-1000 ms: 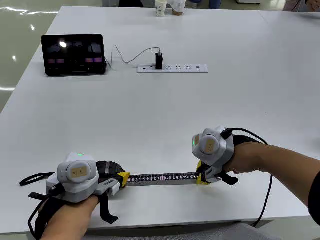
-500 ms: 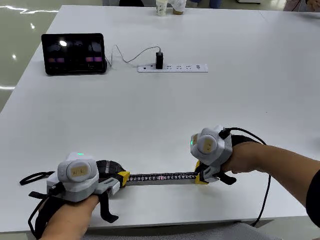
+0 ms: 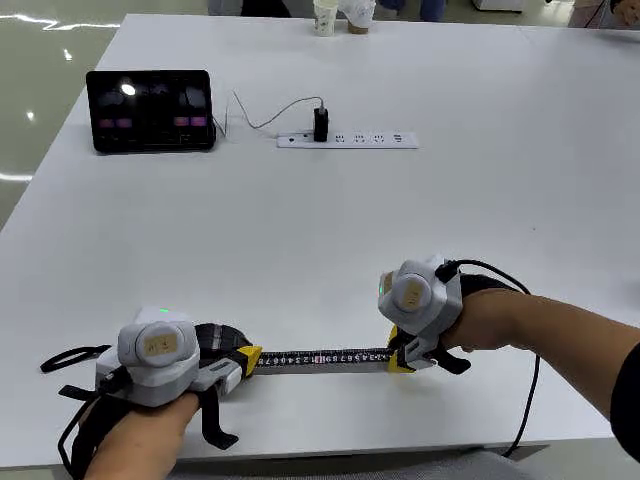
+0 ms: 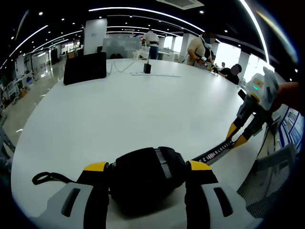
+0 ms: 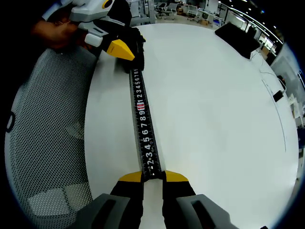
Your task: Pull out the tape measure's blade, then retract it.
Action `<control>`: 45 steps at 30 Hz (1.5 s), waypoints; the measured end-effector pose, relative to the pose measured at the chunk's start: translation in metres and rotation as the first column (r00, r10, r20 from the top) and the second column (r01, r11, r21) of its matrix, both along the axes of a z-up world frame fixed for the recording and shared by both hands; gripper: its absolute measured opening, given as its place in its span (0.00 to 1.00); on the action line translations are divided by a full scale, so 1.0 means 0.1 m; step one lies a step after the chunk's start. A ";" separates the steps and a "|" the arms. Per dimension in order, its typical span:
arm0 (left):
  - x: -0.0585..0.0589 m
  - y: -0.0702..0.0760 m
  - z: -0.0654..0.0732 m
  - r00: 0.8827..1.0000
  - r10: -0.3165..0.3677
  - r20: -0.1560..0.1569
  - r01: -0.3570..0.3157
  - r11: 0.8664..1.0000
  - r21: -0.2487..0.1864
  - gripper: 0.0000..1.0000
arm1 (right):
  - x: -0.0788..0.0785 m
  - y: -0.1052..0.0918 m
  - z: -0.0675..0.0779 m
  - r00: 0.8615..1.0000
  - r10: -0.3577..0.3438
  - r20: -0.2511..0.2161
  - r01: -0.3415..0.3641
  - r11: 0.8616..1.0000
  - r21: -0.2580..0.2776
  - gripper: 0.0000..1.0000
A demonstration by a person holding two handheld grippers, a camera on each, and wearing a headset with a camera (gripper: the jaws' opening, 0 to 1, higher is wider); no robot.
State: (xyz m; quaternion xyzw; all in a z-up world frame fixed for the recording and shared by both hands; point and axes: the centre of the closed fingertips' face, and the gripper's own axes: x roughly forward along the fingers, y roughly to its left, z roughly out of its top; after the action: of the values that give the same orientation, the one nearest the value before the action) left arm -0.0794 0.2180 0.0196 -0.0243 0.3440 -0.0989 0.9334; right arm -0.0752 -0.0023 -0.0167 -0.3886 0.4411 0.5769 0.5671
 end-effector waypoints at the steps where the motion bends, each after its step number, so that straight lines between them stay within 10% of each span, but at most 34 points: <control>1: 0.00 0.00 0.00 1.000 0.000 0.000 0.000 1.000 0.000 0.59 | 0.00 0.00 0.00 1.000 0.000 -0.001 0.000 1.000 0.000 0.11; 45: 0.00 -0.02 -0.01 1.000 -0.014 0.006 0.014 1.000 0.023 0.59 | -0.02 0.12 0.00 1.000 0.000 0.003 0.000 1.000 0.012 0.11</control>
State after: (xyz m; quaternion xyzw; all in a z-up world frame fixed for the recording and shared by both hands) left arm -0.0794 0.2164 0.0188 -0.0110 0.3422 -0.1018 0.9340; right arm -0.0774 0.0098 -0.0166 -0.3858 0.4368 0.5789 0.5703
